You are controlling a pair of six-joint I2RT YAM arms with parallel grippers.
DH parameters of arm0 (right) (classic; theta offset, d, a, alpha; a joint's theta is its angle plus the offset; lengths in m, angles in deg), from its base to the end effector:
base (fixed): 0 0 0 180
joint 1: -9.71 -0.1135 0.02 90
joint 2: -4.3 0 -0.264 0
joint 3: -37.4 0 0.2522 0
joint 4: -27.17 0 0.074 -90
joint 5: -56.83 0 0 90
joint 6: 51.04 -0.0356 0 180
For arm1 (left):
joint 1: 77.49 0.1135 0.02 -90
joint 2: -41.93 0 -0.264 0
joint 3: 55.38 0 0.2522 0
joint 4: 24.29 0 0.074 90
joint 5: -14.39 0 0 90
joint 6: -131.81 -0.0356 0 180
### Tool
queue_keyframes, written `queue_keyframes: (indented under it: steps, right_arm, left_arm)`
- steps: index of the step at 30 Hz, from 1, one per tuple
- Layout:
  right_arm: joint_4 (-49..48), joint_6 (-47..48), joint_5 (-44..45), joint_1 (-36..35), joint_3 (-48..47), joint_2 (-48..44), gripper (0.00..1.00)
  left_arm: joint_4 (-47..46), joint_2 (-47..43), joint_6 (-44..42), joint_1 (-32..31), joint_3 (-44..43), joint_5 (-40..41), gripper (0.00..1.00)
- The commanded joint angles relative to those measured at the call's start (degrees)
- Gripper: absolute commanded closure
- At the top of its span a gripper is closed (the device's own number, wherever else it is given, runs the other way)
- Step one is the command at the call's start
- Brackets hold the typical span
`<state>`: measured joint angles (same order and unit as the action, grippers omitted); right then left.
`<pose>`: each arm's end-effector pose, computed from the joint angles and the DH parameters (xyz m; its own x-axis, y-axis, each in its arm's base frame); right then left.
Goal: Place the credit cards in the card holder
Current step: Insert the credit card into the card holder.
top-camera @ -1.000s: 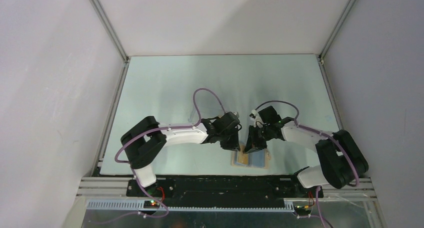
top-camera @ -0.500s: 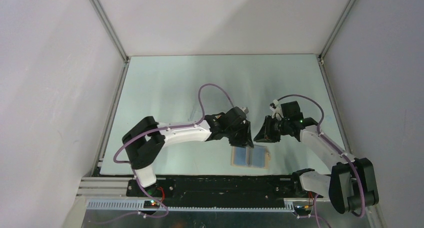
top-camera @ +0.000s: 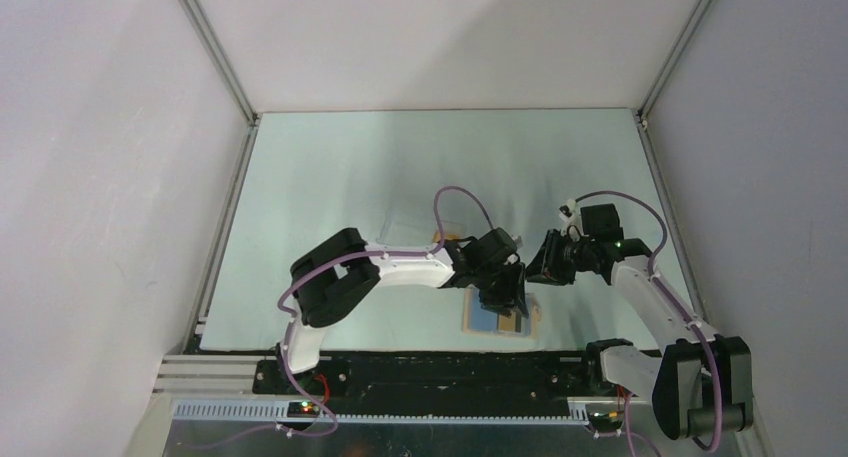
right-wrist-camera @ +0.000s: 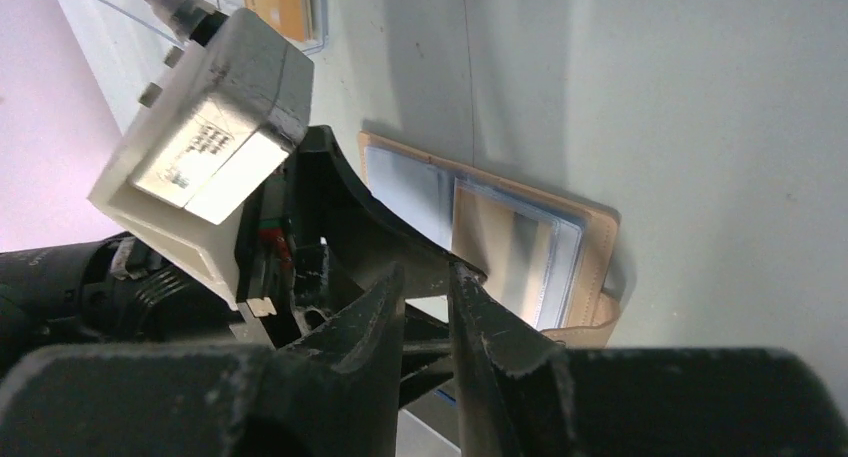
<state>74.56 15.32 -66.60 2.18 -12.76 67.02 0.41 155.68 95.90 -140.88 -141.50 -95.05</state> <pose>0.1928 0.0453 0.2035 -0.9396 0.2134 -0.2675 -0.0066 0.7703 0.6376 0.1755 -0.3768 0.1530 -0.9646 0.2203 -0.1451 0.2608 0.7143 -0.6495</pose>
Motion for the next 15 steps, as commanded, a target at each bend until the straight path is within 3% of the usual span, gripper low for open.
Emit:
queue_keyframes:
  steps: [1,8,15]
  right_arm:
    - [1.09,0.53,0.9,0.49,-1.3,-1.45,0.72]
    - [1.06,0.83,-0.24,0.5,-1.28,-1.2,0.65]
    - [-1.31,-0.38,-2.13,-2.05,-2.06,1.49,0.58]
  left_arm:
    - [-7.17,0.56,2.33,-0.75,-1.4,-3.57,0.48]
    - [-11.39,-6.34,0.23,0.06,2.45,0.01,0.42]
    - [-21.08,-19.46,-1.06,5.37,12.93,0.36,0.38]
